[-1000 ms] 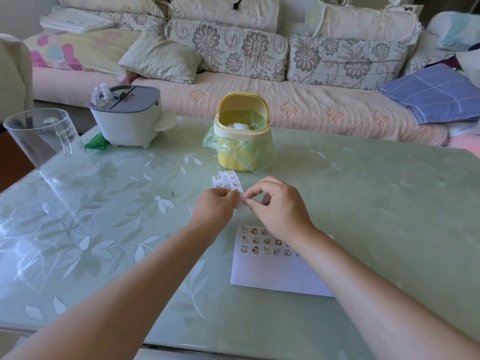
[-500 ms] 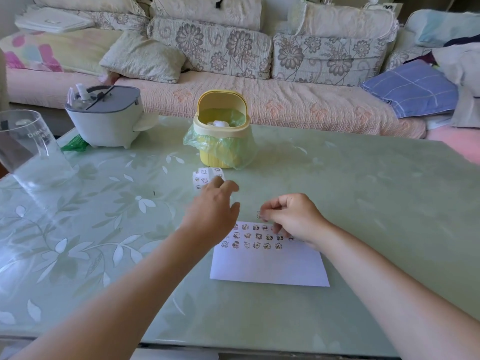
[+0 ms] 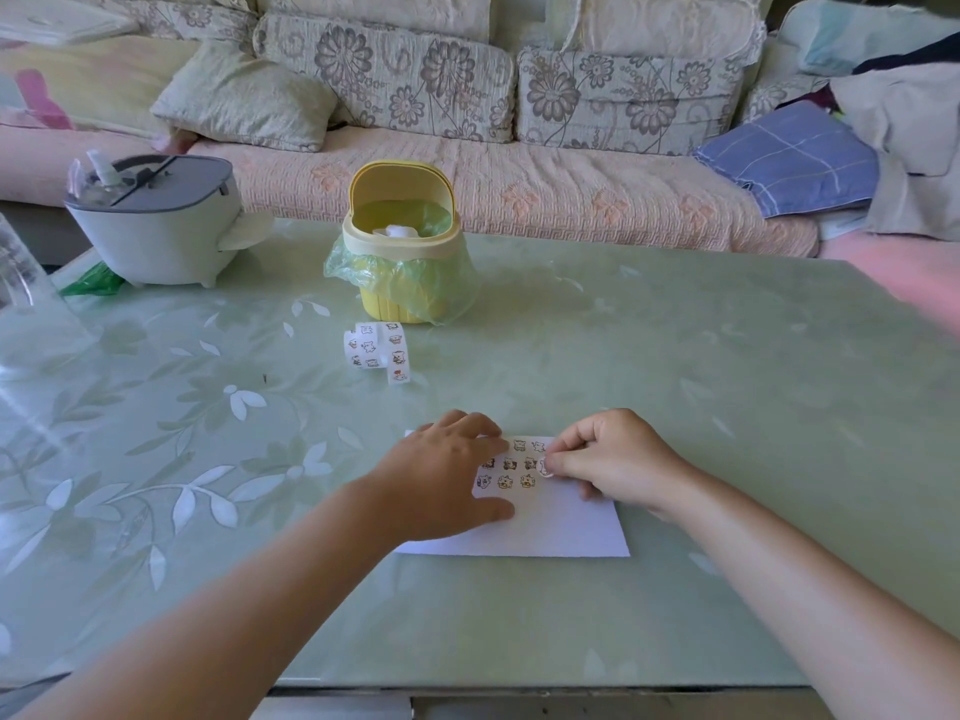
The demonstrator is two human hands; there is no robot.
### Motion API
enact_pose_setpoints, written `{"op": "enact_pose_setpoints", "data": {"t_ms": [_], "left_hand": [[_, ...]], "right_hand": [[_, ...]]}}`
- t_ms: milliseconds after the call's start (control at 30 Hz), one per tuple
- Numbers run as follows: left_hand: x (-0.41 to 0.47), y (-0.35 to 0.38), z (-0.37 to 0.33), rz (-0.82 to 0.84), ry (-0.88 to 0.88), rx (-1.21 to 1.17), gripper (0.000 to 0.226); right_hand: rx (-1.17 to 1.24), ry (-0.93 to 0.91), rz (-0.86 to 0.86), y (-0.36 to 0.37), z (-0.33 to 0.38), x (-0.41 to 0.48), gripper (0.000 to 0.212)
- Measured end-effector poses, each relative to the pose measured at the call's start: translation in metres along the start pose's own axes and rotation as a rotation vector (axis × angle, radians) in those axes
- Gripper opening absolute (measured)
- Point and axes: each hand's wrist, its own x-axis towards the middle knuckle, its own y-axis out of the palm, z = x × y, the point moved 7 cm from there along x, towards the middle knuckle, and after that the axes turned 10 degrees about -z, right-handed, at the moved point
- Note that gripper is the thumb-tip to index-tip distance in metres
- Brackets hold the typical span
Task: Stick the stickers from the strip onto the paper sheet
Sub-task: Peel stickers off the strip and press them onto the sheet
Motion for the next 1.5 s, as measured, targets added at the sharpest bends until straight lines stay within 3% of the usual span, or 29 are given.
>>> {"op": "enact_pose_setpoints", "data": {"t_ms": [200, 367, 533, 900, 1100, 1167, 1267, 1500], "left_hand": [[-0.004, -0.004, -0.008, -0.073, 0.031, 0.037, 0.066], [-0.006, 0.001, -0.019, -0.067, 0.074, -0.147, 0.042], [-0.007, 0.003, -0.017, -0.070, 0.063, -0.169, 0.036], [-0.011, 0.004, -0.022, -0.058, 0.064, -0.102, 0.041], [-0.017, 0.006, -0.027, -0.094, 0.064, -0.041, 0.049], [-0.018, 0.007, -0.028, -0.113, 0.071, -0.030, 0.052], [-0.019, 0.009, -0.031, -0.121, 0.075, 0.012, 0.051], [-0.023, 0.016, -0.038, -0.183, 0.093, 0.102, 0.053]], "right_hand": [[-0.037, 0.000, 0.008, -0.002, -0.007, -0.005, 0.004], [-0.028, 0.016, -0.019, -0.002, -0.010, -0.005, 0.003], [-0.048, 0.021, -0.029, 0.000, -0.010, -0.003, 0.003], [-0.199, 0.063, -0.055, 0.006, -0.006, 0.001, 0.007], [-0.541, 0.072, -0.080, -0.001, 0.008, 0.001, 0.010], [-0.645, 0.040, -0.146, -0.009, 0.011, -0.001, 0.023], [-0.579, 0.035, -0.169, -0.013, 0.006, -0.006, 0.029], [-0.540, -0.144, -0.199, -0.009, -0.008, -0.016, 0.009]]}}
